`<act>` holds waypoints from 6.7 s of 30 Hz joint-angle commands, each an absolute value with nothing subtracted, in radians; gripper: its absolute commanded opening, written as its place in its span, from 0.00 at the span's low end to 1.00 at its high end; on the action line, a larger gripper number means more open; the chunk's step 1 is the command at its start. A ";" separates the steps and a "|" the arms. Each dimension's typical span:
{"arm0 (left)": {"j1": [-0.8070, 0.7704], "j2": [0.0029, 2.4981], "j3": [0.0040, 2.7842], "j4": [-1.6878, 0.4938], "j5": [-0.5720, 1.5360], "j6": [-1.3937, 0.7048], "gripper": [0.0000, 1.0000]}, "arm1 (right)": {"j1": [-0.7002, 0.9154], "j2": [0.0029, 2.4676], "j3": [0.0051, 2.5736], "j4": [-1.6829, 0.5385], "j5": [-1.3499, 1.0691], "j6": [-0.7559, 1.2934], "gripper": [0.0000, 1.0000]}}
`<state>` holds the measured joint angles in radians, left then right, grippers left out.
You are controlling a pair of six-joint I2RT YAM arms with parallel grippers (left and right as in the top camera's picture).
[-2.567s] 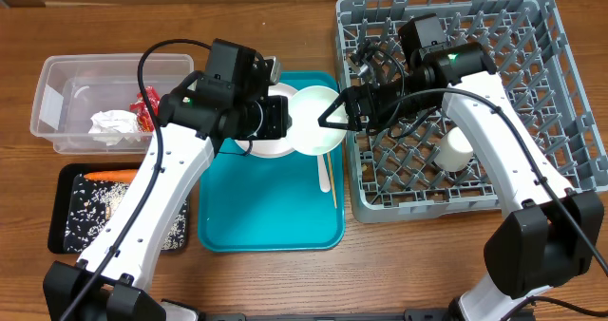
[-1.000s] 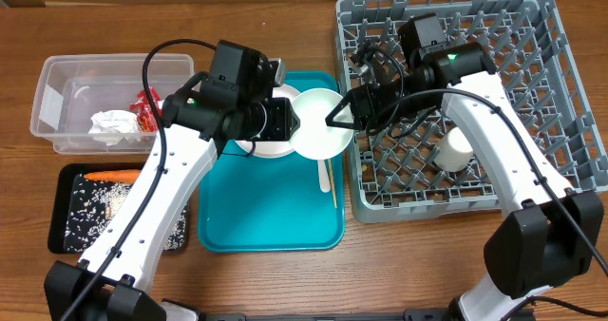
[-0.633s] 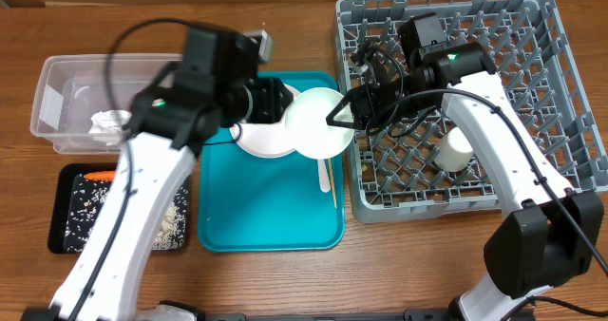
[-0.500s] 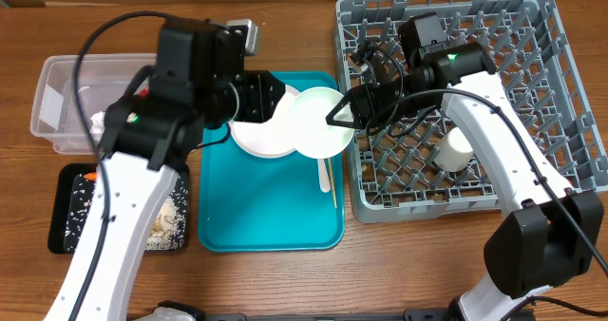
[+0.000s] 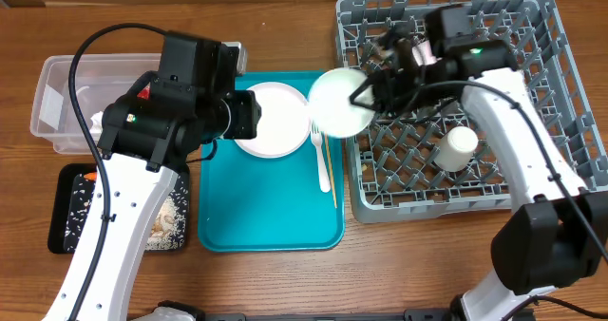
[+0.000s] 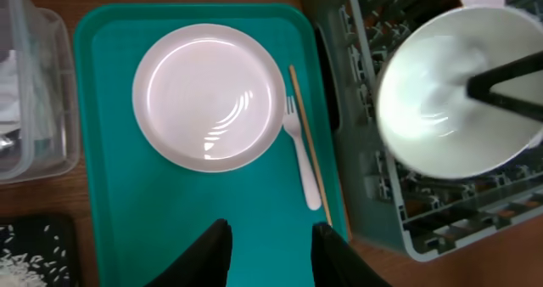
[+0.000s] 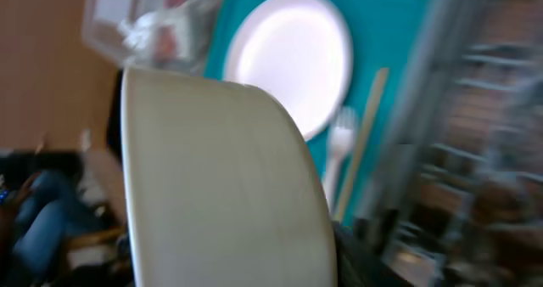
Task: Sort waste into correct bins and load items into the dishwasher
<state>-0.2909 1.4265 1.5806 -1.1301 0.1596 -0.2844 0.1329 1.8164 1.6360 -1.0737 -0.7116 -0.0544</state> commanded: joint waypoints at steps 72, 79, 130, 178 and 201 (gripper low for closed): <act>-0.275 1.688 1.566 -1.203 0.070 -0.266 1.00 | -0.159 1.790 1.629 -1.230 -0.301 0.019 0.79; -0.275 1.688 1.566 -1.203 0.071 -0.266 1.00 | -0.159 1.792 1.555 -1.162 -0.301 0.019 0.77; -0.275 1.688 1.566 -1.203 0.071 -0.266 1.00 | -0.157 1.793 1.452 -1.105 -0.559 0.036 0.75; -0.275 1.688 1.566 -1.203 0.070 -0.266 1.00 | -0.157 1.794 1.411 -1.015 -0.490 0.037 0.36; -0.275 1.688 1.566 -1.203 0.070 -0.266 1.00 | -0.171 1.793 1.695 -1.151 -0.231 0.058 0.04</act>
<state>-0.2802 1.6875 1.5692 -1.2049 0.0700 -0.2771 -0.1638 1.8145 1.6100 -1.1343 -0.3779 0.0433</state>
